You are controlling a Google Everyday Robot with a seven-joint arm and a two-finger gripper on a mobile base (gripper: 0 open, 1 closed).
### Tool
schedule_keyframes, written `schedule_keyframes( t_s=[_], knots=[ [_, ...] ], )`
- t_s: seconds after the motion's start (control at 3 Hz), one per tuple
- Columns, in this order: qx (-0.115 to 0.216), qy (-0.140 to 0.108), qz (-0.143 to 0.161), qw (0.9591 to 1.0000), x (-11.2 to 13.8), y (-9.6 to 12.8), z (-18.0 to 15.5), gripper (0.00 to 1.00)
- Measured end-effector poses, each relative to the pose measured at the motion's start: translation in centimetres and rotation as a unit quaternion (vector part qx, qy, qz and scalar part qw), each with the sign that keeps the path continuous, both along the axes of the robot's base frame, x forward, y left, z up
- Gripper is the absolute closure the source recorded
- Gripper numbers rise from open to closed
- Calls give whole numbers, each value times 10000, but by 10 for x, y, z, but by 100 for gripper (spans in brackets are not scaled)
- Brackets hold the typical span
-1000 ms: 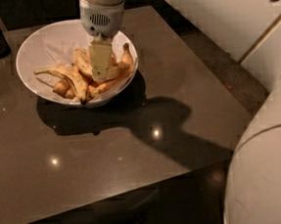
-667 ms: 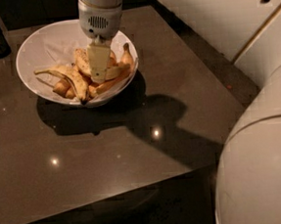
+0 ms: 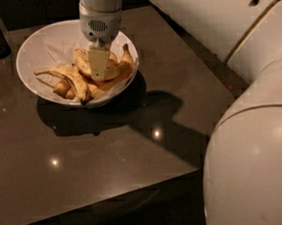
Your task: Pick banana from white bowl
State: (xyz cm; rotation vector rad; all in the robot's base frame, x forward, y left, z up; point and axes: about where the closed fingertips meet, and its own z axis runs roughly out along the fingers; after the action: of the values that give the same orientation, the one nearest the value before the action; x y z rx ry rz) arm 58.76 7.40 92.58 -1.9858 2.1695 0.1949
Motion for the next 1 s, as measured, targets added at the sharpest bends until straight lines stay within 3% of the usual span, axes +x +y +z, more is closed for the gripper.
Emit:
schedule_keyframes(
  t_s=[0.33,0.67,1.0],
  knots=[
    [-1,1,-2,10000,0,0,4,85],
    [-35,-5,-81,10000,1,-4,-3,100],
    [62,-124,-58,9999,3,-2,0,100]
  ],
)
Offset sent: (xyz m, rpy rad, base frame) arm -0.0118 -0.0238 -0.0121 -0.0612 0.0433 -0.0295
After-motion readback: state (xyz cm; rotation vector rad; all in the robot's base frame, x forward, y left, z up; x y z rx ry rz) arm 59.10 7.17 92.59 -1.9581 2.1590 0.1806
